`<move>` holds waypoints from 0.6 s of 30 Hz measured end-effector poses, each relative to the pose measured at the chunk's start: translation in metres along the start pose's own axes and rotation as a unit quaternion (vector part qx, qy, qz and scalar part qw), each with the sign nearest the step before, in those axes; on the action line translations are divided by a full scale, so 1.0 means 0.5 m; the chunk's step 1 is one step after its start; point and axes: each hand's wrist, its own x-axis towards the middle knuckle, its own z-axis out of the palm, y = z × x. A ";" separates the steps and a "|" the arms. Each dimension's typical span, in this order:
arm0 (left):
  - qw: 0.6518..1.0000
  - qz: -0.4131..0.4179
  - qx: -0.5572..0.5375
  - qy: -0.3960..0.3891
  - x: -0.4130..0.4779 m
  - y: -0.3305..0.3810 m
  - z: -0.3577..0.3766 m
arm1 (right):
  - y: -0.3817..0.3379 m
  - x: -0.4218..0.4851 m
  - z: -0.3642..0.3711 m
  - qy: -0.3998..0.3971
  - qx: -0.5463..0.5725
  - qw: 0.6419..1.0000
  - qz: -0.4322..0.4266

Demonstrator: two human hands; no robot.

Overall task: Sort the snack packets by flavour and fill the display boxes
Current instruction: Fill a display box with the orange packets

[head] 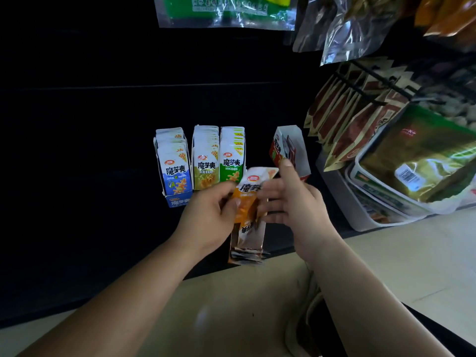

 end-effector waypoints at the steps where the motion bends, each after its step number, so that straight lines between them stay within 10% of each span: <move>1: 0.999 -0.024 -0.037 -0.009 0.001 0.000 -0.002 | 0.005 0.003 -0.005 0.011 0.001 1.000 -0.013; 9: 0.991 -0.110 -0.031 -0.072 0.001 -0.023 0.017 | 0.055 0.015 -0.028 -0.008 -0.110 0.989 -0.095; 18: 0.980 -0.190 -0.005 -0.064 -0.002 -0.074 0.025 | 0.183 0.014 -0.033 -0.115 -0.280 0.952 0.055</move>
